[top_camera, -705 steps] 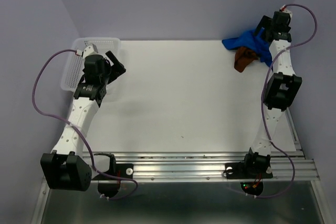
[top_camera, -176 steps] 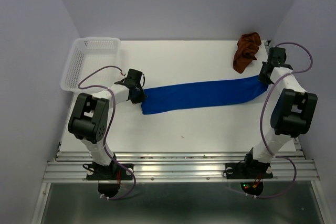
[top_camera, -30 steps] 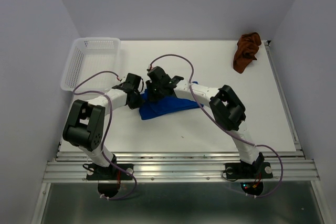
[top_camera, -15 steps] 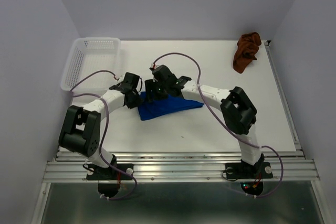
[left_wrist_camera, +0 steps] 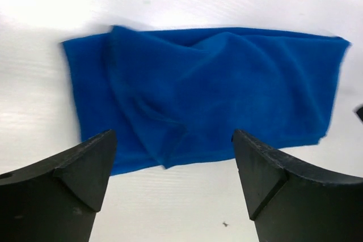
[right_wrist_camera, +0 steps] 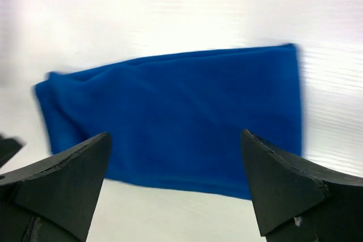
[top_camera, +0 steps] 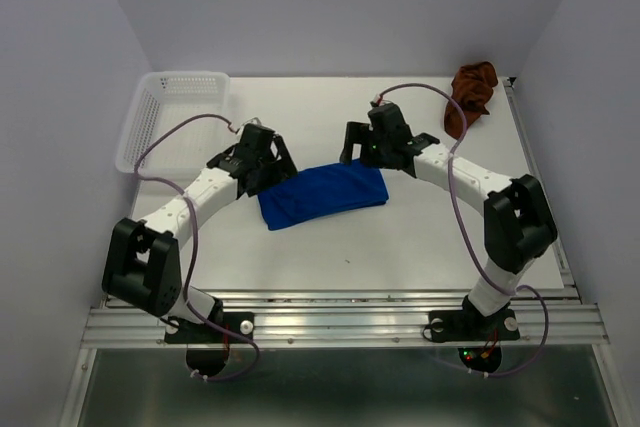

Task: Roll the towels
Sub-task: Fold the towel

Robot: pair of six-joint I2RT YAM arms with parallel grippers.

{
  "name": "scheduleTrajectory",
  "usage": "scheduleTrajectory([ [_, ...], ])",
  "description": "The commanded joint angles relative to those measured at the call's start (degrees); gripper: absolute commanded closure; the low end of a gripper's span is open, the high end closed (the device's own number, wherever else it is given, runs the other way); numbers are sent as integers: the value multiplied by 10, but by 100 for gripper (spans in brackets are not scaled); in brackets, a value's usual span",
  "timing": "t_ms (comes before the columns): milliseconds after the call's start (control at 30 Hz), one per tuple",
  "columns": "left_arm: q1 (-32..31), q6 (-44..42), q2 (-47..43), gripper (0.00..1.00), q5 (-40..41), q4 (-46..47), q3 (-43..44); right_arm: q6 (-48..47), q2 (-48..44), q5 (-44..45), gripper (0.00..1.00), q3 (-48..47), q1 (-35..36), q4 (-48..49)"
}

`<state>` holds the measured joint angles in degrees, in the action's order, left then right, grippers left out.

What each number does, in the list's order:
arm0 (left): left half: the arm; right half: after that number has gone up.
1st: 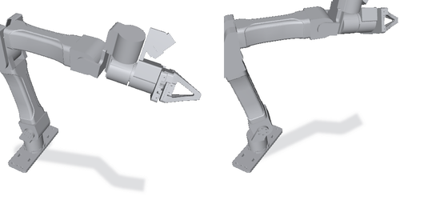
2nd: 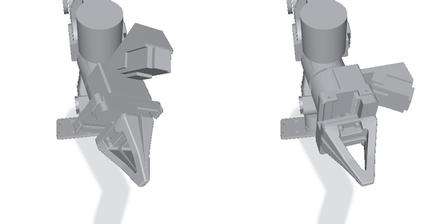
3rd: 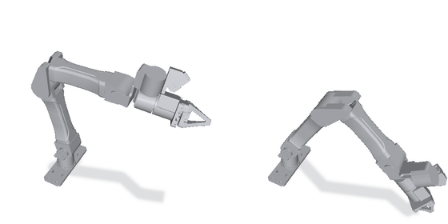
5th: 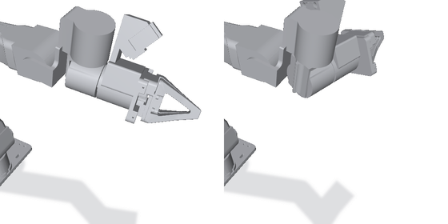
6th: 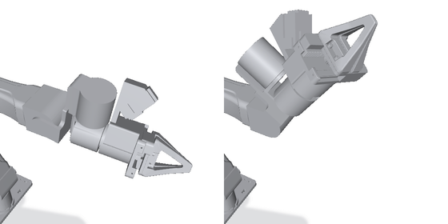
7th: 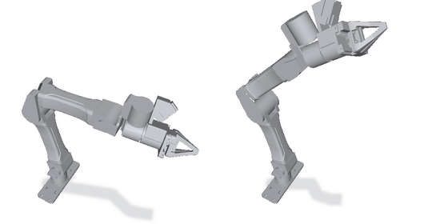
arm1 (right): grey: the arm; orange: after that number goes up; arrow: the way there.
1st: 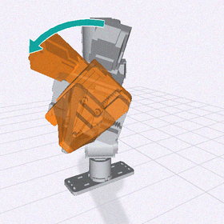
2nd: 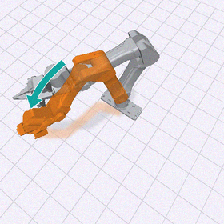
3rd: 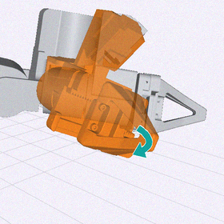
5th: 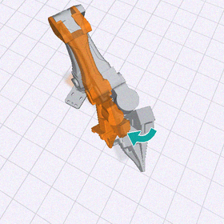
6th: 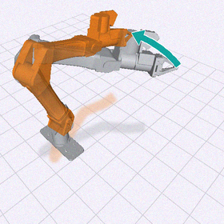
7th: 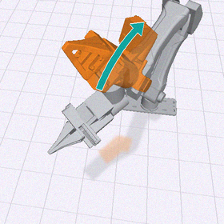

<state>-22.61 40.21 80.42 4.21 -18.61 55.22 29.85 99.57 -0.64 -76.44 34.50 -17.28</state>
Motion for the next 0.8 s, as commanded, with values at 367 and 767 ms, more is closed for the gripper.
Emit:
scheduleTrajectory([
  [367, -121, -31, 236, 2, -61, 3, 175, -11, -66, 30, 0, 75, -78, 8],
  [767, -97, 42, 102, 2, 96, -78, 35, -51, -41, -29, 0, 62, -85, 11],
])
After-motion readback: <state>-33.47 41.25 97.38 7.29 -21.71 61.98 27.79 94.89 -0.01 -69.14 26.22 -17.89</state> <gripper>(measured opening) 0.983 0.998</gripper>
